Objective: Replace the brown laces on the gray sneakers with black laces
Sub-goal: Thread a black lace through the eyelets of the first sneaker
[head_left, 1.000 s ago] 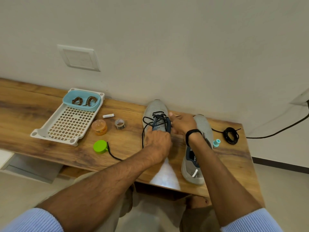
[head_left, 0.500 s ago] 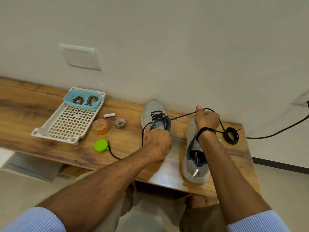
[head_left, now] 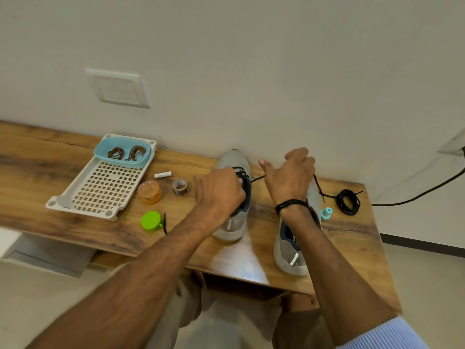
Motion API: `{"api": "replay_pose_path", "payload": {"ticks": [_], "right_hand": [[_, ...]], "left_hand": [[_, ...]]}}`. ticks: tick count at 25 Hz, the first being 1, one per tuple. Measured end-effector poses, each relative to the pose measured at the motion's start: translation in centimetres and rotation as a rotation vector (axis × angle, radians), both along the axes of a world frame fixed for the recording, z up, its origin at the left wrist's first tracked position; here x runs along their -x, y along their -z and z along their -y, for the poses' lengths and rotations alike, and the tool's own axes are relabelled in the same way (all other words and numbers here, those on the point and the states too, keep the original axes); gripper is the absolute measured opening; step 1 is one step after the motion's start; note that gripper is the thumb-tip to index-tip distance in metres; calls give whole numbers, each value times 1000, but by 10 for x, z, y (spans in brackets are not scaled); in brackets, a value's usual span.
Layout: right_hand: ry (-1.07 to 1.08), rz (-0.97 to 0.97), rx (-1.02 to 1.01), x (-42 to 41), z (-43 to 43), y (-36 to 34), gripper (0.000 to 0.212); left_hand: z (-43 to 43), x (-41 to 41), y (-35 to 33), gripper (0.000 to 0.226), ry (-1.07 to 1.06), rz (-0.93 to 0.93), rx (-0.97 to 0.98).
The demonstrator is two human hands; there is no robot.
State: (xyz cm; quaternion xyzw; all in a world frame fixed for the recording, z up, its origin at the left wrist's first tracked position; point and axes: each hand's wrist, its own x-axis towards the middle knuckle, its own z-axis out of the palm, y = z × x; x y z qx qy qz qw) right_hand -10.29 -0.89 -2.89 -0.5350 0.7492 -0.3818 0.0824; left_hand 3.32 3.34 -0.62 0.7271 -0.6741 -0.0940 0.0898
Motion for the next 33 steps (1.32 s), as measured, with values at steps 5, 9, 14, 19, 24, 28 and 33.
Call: {"api": "replay_pose_path", "payload": {"ticks": [5,9,14,19,24,28,33], "right_hand": [[-308,-450,-98,-24,-13,14,57],[-440,-396,-368,-22,-10,21,38],[-448,-443,-352,-23,-8,24,37],[-449,-351,-440,-23,-2,28,33],[-412,-255,-491,-26,-1,34,35],[-479,-227,-408,-25,-2,30,39],[-598,-172,-134,-29,-15,11,36]], "left_hand": [[18,-24,19,51,1,-14,-197],[23,-23,26,40,-46,-74,-191],[16,-18,28,47,-204,-206,-343],[19,-25,31,58,-346,-331,-372],[19,-29,31,60,-361,-346,-364],[17,-33,29,60,-305,-312,-331],[22,-33,27,58,-206,-270,-312]]}}
